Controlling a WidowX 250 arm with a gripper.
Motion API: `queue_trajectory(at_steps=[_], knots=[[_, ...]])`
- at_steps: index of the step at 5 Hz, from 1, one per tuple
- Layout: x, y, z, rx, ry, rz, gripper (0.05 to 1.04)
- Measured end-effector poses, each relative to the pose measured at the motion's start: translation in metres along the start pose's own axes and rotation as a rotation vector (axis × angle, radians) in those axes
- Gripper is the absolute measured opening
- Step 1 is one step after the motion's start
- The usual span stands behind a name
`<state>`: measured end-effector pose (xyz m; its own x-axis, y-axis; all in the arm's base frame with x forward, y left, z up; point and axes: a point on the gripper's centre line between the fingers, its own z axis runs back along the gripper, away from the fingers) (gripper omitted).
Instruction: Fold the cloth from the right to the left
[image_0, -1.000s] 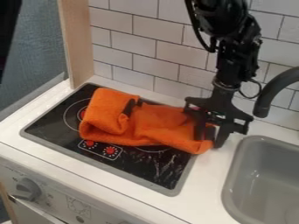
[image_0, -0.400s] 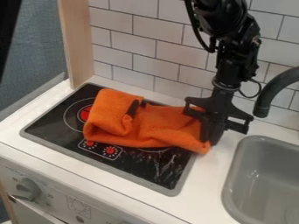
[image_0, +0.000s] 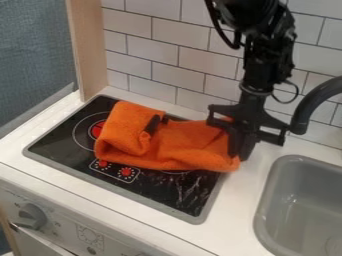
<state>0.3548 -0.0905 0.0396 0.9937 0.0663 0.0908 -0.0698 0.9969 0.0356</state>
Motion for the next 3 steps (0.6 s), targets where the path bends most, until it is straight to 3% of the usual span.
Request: queue_trajectory(at_steps=[2,3], knots=[[-0.010,0.046,0.032,-0.020,-0.048,0.144,0.053],[-0.015,0.078,0.034,-0.013,-0.029,0.222,0.053]])
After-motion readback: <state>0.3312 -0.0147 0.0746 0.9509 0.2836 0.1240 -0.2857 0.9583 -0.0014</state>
